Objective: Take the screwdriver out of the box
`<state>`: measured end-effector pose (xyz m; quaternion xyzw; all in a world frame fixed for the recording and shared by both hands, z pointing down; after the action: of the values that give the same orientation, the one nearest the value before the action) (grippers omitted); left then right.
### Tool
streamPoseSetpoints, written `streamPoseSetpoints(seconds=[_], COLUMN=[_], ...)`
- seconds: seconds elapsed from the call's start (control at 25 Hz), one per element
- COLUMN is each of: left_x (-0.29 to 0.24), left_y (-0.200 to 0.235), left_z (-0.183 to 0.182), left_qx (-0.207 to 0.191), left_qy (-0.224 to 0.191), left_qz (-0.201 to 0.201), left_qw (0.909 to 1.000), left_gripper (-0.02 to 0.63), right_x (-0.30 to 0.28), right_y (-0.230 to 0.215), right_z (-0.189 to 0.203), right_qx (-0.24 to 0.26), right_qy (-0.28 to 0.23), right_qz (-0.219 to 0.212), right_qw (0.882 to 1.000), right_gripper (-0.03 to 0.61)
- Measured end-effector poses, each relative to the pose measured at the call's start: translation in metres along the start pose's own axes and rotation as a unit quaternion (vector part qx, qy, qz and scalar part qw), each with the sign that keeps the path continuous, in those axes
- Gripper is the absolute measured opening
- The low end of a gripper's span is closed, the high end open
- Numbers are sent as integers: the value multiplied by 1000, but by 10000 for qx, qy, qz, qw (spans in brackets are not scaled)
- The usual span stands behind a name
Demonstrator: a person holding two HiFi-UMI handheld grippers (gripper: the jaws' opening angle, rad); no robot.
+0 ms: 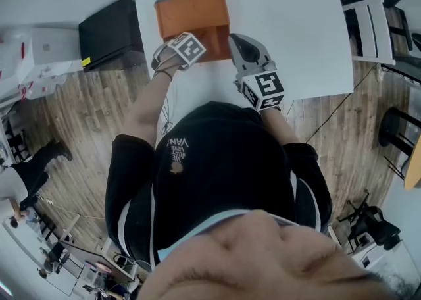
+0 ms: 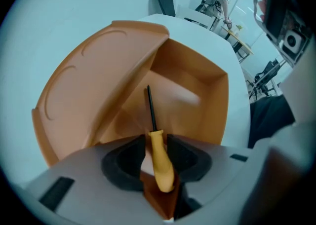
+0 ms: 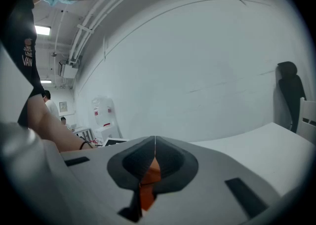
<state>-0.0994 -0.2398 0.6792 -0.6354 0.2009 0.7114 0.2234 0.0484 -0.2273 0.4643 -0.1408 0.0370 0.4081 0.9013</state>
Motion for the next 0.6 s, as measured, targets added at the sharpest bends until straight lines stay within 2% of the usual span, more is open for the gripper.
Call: streamPoseSetpoints(seconds=[0.6], left_x=[1], left_y=[6], left_z=[1], left_qx=[193], left_qy=[-5], left_qz=[-154], left_qw=[9997], left_gripper=[93], right_x=[3], right_y=[5], right_z=[1], right_qx=[-1], right_qy=[2], right_qz=[-10], right_qw=[10000], right_gripper=[12])
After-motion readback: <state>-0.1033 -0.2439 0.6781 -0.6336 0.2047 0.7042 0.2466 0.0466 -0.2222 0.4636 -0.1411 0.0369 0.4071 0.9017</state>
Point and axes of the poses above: the fingertips, and each gripper's own axes: x backward along the fingers, y to its left, z out of its underside, the point moved 3 cm from there along x, backward along the fingers, and after that the axes turned 3 degrees about -z, right-handed, at the moved point
